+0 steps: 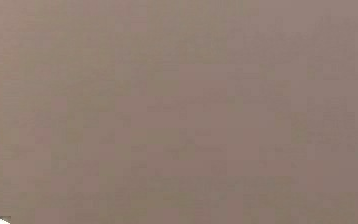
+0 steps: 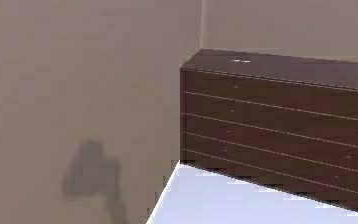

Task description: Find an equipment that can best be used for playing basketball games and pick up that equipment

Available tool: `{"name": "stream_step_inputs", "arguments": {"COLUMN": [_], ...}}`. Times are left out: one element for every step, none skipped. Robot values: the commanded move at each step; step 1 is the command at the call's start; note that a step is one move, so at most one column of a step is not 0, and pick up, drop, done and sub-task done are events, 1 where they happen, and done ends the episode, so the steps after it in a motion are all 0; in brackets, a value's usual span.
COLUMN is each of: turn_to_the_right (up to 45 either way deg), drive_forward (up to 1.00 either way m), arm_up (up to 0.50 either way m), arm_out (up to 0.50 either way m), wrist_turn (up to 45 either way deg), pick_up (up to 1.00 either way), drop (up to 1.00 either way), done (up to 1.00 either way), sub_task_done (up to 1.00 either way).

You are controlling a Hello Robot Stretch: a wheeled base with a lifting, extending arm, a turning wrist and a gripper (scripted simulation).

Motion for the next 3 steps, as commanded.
{"name": "stream_step_inputs", "arguments": {"turn_to_the_right": [-45.0, -21.0, 0.0], "drive_forward": [0.00, 0.00, 1.00], "arm_up": [0.00, 0.00, 0.00], "arm_out": [0.00, 0.00, 0.00], "wrist_turn": [0.0, 0.0, 0.0], "pick_up": [0.00, 0.00, 0.00], "drop": [0.00, 0.00, 0.00], "done": [0.00, 0.00, 0.00], "sub_task_done": [0.00, 0.00, 0.00]}}
